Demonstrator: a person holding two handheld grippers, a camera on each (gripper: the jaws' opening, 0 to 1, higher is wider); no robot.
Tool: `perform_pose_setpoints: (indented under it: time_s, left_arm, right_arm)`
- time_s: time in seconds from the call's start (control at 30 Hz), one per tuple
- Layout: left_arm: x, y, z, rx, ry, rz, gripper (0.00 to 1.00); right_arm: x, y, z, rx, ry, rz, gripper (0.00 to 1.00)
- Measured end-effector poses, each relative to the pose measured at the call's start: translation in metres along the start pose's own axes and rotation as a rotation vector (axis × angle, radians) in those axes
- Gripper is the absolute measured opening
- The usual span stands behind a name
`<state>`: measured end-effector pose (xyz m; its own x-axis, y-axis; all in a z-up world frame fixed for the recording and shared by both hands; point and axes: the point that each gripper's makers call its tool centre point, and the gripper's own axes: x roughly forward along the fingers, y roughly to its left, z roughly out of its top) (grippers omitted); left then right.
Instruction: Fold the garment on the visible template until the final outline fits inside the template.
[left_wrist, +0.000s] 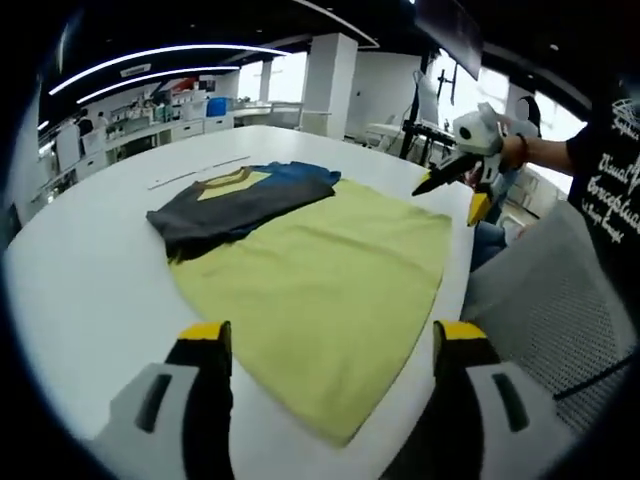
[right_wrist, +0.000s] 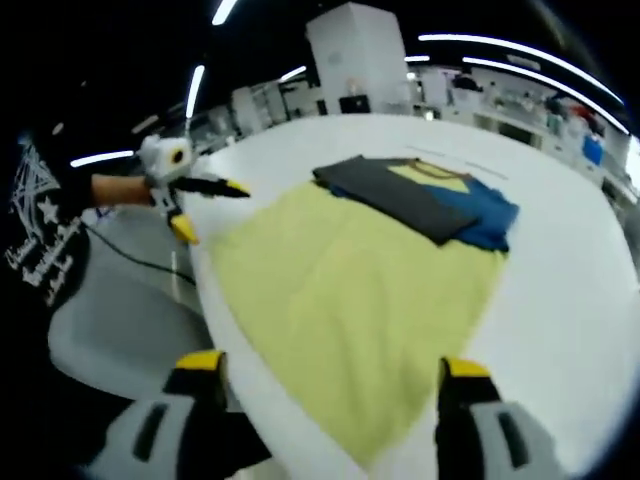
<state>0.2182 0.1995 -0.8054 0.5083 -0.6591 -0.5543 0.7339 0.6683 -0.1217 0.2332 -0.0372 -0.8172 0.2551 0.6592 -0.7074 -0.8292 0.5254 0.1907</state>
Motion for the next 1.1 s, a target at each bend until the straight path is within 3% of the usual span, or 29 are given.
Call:
perform_pose_setpoints:
  time_s: [0.3,0.43,0.7,0.8,0.9,1.1]
  left_arm:
    - [0.004,-0.008,-0.023,0.087,0.085,-0.023,0.59]
    - [0.004,-0.012,-0.03,0.151,0.117,-0.025,0.49]
    - [0.005,-0.013,-0.045,0.22,0.184,-0.039,0.45]
    - [0.005,-0.013,-0.04,0.198,0.151,-0.043,0.45]
    - [0.006,-0.012,-0.039,0.197,0.141,-0.044,0.46]
    - [0.007,-0.008,-0.035,0.194,0.137,-0.038,0.4]
  right_arm:
    - [0.001,-0.01,-0.024,-0.15,0.087,-0.051,0.61]
    - [0.003,-0.011,-0.032,-0.168,0.105,-0.054,0.54]
    - [0.003,-0.022,-0.038,-0.214,0.126,-0.065,0.43]
    - [0.003,-0.022,-0.041,-0.267,0.156,-0.063,0.44]
    - [0.003,-0.023,-0.04,-0.248,0.144,-0.061,0.43]
    - [0.004,-0.038,-0.033,-0.205,0.112,-0.106,0.28]
